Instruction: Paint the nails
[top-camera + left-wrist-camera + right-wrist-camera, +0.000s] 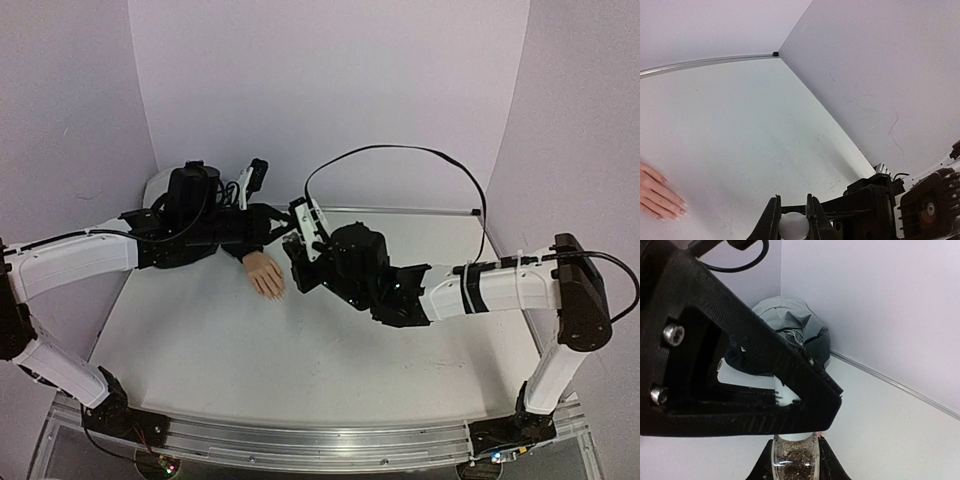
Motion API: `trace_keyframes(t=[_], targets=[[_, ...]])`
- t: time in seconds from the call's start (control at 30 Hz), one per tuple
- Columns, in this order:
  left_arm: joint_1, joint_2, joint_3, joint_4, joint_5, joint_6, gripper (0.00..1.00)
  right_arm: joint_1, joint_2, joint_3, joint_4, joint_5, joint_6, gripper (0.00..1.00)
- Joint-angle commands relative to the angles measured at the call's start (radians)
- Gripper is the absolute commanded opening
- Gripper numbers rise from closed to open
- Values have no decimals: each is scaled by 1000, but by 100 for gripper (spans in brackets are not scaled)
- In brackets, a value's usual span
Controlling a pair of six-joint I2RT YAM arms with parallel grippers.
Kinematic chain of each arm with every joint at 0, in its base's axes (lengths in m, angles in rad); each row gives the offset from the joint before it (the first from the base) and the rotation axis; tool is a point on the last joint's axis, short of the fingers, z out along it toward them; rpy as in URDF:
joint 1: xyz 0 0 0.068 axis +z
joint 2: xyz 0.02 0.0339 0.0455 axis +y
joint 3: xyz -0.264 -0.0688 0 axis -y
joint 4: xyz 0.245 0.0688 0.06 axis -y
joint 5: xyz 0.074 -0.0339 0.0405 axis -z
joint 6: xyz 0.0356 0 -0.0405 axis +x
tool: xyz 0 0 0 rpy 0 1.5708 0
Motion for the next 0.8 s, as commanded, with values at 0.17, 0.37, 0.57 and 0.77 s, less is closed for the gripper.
trace_keyframes(t=[0.17, 0.37, 0.57, 0.77], targets=[[-24, -36, 66, -116, 22, 2, 37, -86, -37, 36, 54, -177, -98, 0], [-19, -76, 52, -115, 82, 55, 74, -187, -136, -45, -7, -582, 9, 0], [-19, -88, 20, 15, 335, 66, 84, -335, -187, -85, 34, -1244, 180, 0], [-22, -66, 8, 125, 436, 34, 79, -336, -154, -72, 226, -1543, 368, 0]])
